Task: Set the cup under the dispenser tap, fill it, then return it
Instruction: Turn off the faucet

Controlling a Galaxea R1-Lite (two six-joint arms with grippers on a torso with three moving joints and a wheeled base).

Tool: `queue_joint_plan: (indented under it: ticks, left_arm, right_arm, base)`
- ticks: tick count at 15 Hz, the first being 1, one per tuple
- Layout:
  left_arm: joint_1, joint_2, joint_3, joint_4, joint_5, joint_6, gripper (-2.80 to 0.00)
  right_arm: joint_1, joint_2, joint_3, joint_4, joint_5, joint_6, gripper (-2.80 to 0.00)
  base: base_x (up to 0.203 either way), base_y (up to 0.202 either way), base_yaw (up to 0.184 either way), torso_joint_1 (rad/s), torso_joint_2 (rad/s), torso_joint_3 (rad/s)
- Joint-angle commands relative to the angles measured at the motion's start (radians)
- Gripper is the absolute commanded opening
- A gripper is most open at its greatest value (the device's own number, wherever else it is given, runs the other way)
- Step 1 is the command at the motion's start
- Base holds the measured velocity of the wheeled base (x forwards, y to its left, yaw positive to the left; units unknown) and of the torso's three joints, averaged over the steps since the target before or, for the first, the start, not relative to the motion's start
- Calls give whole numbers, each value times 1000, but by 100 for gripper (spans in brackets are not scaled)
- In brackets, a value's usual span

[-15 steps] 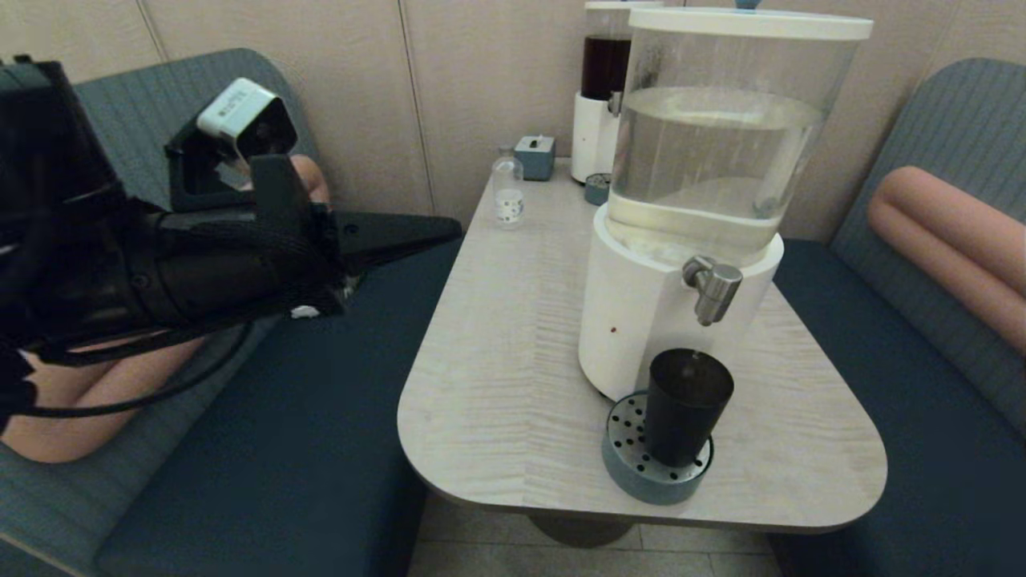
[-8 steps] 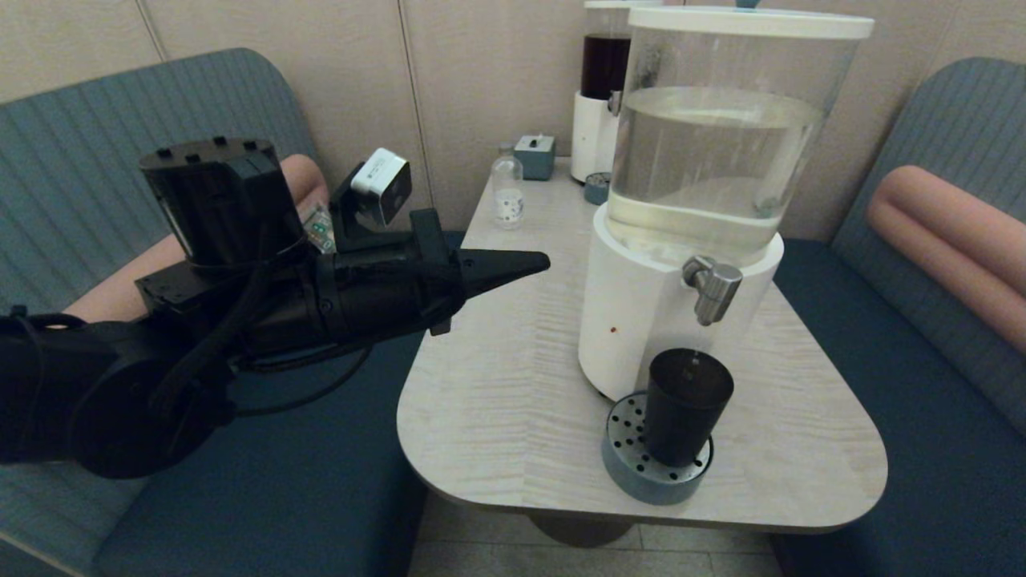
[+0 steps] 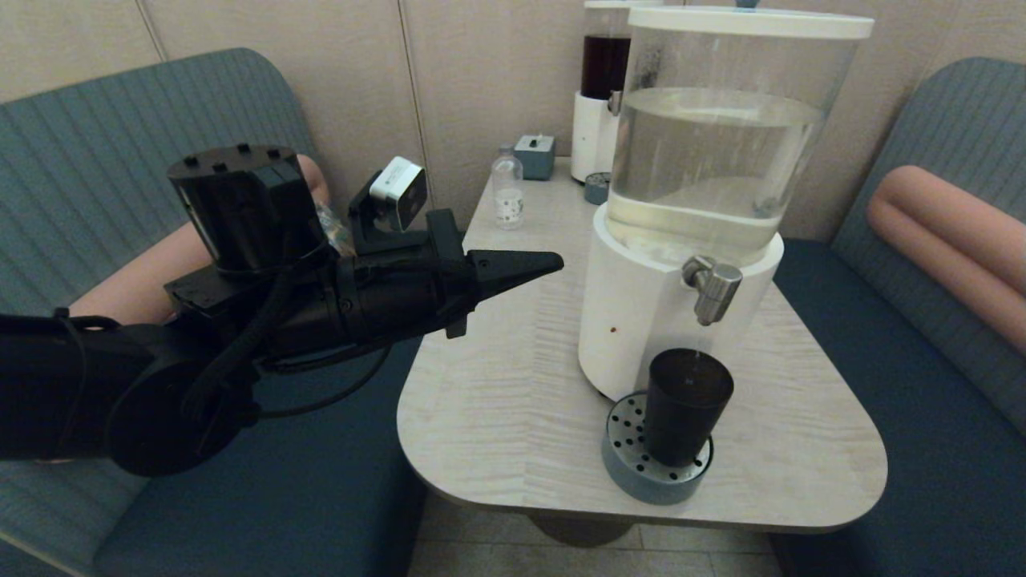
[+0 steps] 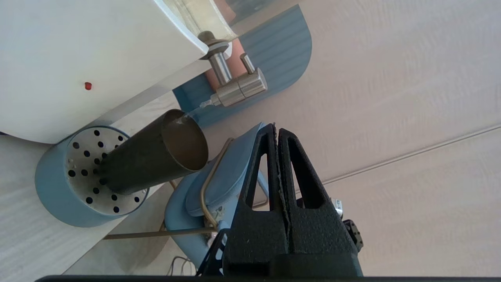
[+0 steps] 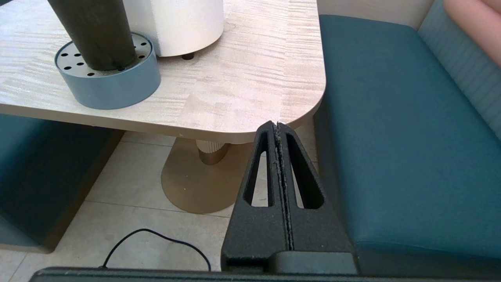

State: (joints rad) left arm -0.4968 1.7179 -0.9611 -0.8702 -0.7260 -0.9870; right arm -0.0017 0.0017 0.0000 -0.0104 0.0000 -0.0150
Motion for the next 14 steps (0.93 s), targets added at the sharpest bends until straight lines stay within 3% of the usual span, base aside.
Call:
queue_joint_plan:
  ticks: [1, 9, 14]
  left_arm:
    - [0, -7, -1, -6, -4, -5, -280]
    - [-2, 12, -11, -52, -4, -7, -280]
    - [-55, 94, -32, -61, -3, -17, -280]
  right_arm:
    - [0, 1, 2, 0, 0, 0, -280]
    - [0, 1, 2, 0, 0, 0, -280]
    - [0, 1, 2, 0, 0, 0, -280]
  base:
    - [0, 0, 0, 0, 0, 0]
    - [0, 0, 0, 0, 0, 0]
    - [0, 0, 0, 0, 0, 0]
